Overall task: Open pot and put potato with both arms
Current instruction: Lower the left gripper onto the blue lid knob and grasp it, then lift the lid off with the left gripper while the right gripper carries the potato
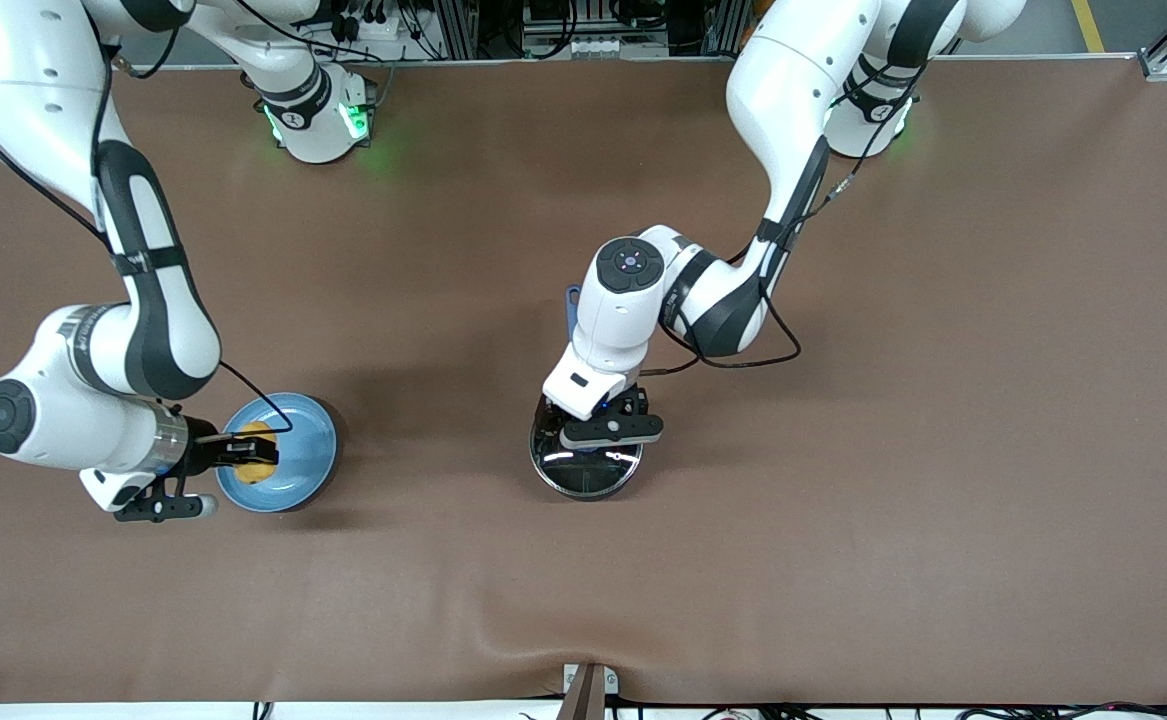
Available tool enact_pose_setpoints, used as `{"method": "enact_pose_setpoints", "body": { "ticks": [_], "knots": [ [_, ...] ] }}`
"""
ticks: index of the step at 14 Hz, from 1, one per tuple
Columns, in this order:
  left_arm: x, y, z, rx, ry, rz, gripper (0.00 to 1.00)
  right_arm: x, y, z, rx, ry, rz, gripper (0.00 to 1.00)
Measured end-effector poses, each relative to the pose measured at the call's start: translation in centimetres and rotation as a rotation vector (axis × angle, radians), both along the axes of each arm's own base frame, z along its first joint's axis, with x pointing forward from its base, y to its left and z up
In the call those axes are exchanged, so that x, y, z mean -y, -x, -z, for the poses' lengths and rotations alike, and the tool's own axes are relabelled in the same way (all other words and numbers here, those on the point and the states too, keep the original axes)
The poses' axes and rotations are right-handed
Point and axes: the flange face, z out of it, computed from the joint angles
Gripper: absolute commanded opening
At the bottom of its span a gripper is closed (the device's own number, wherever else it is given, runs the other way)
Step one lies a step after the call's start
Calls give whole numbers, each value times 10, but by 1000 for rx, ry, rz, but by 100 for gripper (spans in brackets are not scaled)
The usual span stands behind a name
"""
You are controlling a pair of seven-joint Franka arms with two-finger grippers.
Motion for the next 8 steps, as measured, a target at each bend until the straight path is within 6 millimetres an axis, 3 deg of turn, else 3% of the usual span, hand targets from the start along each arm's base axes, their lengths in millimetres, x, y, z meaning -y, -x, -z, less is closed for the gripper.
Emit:
{"method": "enact_pose_setpoints", "body": {
  "ticks": [4, 7, 8],
  "knots": [
    [3, 3, 8, -6, -9, 5, 100, -30, 5, -29, 0, -25, -18, 12],
    [2, 3, 16, -12, -16, 5, 99, -77, 11, -50, -6, -50, 15, 6],
    [2, 3, 18, -14, -18, 5, 84, -92, 14, -57, -4, -59, 5, 5]
  ]
}}
